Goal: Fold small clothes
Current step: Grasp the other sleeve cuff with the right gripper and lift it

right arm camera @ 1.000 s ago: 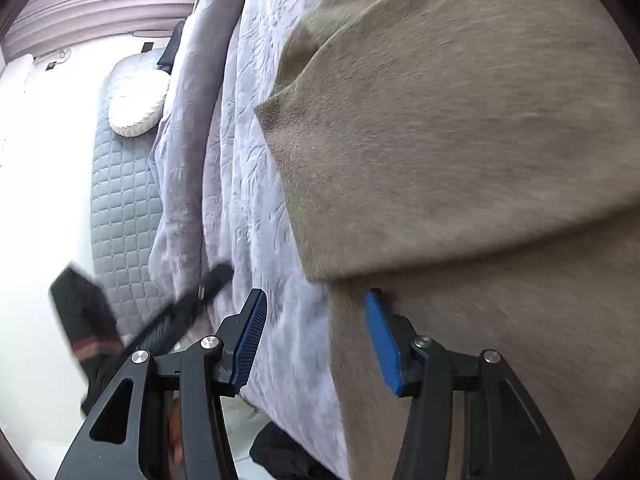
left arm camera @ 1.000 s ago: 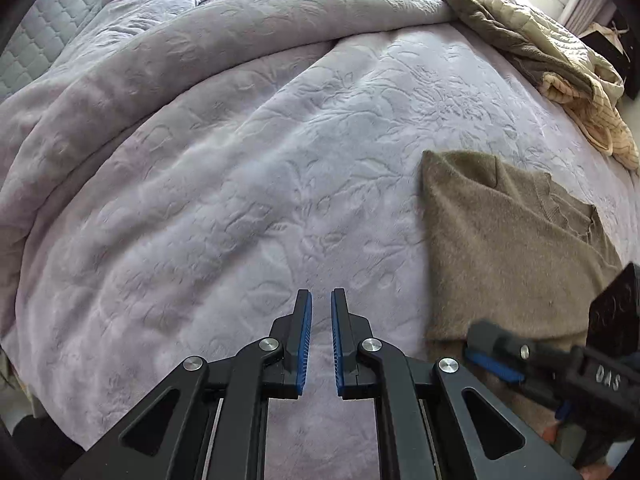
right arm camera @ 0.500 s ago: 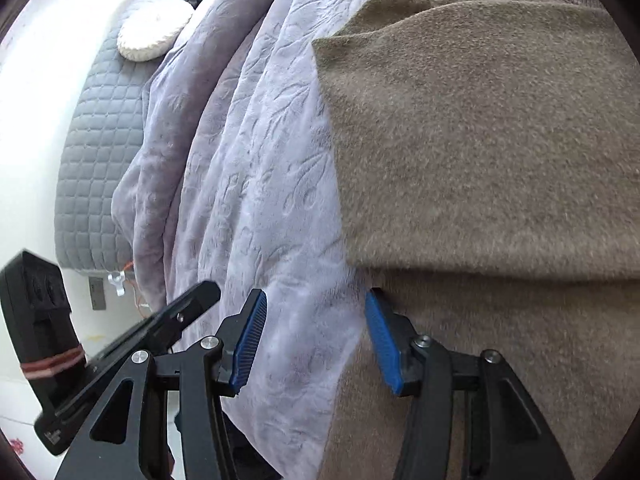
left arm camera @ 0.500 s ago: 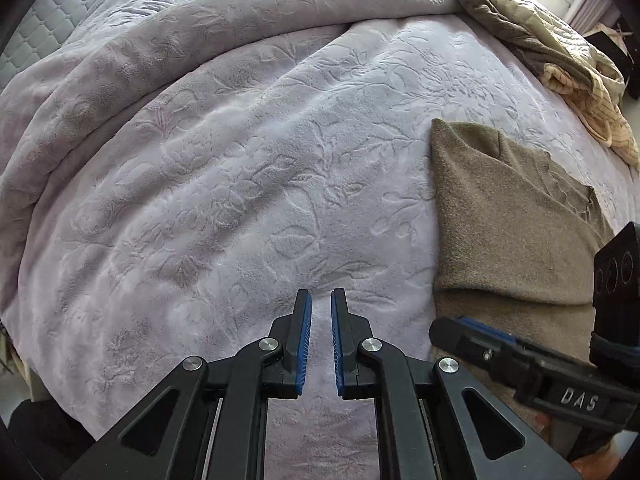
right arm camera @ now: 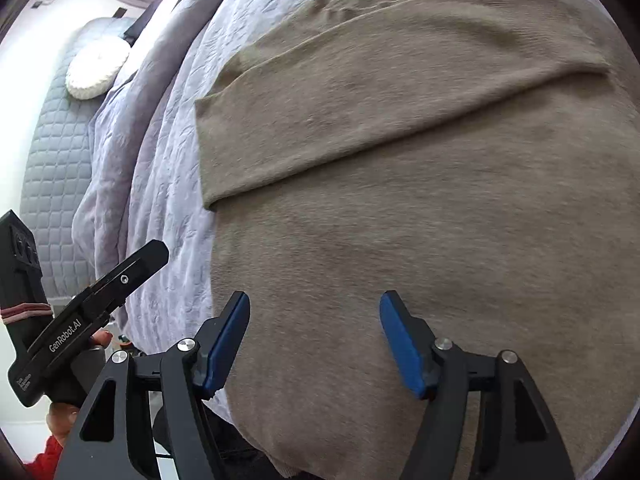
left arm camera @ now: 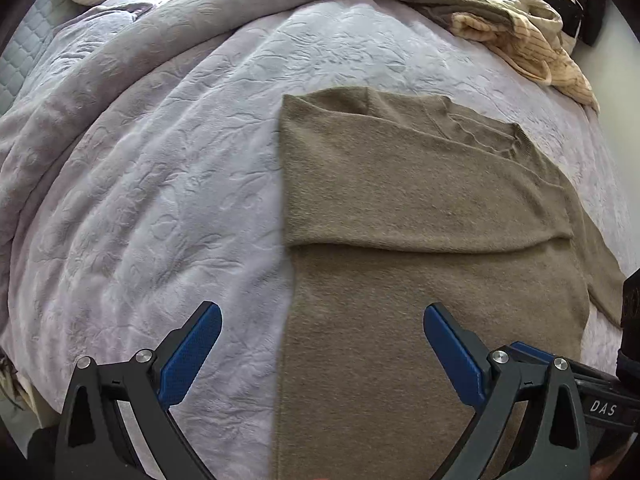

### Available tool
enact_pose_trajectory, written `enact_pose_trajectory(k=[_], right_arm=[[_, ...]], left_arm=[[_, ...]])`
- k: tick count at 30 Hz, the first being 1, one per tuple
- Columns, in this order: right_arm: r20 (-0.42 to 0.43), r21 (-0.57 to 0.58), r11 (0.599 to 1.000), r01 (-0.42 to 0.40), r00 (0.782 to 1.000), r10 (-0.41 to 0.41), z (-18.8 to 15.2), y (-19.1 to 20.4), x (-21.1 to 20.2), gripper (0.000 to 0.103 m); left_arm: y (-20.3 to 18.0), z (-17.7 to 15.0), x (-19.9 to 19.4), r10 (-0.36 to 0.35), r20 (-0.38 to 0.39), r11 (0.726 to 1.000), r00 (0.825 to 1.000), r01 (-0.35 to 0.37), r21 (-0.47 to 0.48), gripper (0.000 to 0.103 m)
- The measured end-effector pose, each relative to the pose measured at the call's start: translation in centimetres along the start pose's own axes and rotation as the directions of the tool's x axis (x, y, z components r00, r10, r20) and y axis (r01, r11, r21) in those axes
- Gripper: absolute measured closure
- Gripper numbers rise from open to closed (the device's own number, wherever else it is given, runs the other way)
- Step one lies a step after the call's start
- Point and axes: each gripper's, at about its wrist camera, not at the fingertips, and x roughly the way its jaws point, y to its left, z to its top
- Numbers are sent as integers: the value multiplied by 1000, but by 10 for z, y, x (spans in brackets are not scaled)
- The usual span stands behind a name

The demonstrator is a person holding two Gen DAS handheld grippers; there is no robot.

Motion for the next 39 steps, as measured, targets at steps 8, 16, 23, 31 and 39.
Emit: enact_pose_trajectory(k=[8,16,23,31,39], right_arm=[[96,165,986,22,995,-38,-10,-71,-51,32],[244,312,945,-95,970,17,28,-141,-83,32],[330,441,863,-246,939,99,101,-180,-62,45],[295,409,897,-166,954,42,103,-178,-58,96],[290,367,908,-202,952,94,88,-189,-77,53]], left_arm=[[-53,-4,16,-28,-99,996,995,36,78,2],[-104,-7,18,-24,-98,988,995,38,146,2],[-124,0,10,-42,-92,990,995,54,131,2],[-133,2,11,-13,-80,986,997,26,166,2],[-158,0,19,-11,-119,975,993,37,217,2]])
